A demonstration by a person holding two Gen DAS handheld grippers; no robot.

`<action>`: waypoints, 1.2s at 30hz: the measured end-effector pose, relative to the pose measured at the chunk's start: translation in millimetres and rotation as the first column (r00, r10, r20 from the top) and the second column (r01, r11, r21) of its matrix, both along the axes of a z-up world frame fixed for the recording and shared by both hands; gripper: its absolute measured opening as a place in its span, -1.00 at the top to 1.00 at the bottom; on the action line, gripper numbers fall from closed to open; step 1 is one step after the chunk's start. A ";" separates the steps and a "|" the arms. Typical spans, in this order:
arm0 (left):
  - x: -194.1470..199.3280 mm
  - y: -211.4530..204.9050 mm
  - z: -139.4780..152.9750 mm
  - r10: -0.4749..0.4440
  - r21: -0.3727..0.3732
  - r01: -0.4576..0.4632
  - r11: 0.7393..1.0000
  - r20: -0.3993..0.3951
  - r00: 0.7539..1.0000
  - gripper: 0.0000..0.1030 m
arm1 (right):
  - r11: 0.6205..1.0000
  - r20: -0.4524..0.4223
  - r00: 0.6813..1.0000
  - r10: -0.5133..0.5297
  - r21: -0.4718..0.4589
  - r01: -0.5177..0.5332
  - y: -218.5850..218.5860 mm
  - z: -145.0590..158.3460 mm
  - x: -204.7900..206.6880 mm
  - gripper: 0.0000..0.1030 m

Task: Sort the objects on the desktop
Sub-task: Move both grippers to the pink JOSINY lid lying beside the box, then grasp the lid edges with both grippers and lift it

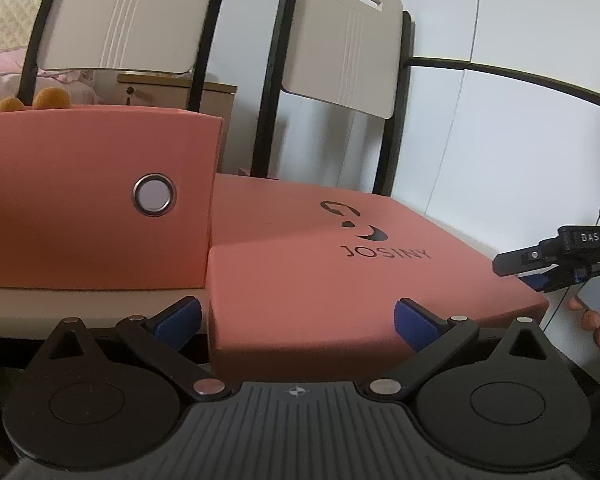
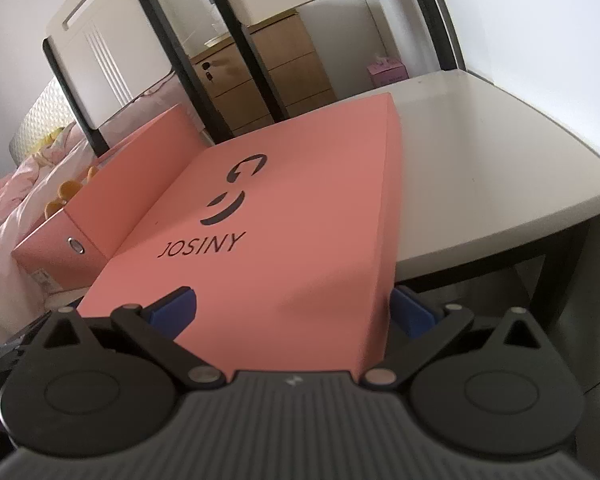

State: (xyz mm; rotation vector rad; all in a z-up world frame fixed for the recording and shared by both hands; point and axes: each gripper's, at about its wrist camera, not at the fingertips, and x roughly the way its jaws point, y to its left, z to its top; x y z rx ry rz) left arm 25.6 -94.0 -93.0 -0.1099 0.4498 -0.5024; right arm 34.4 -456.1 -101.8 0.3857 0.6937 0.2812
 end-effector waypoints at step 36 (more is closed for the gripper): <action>2.2 36.8 0.9 -0.062 -0.205 0.035 0.978 -0.123 0.991 -1.00 | 0.990 -0.017 0.994 -0.109 0.084 0.110 -22.0 -5.4 2.4 -1.00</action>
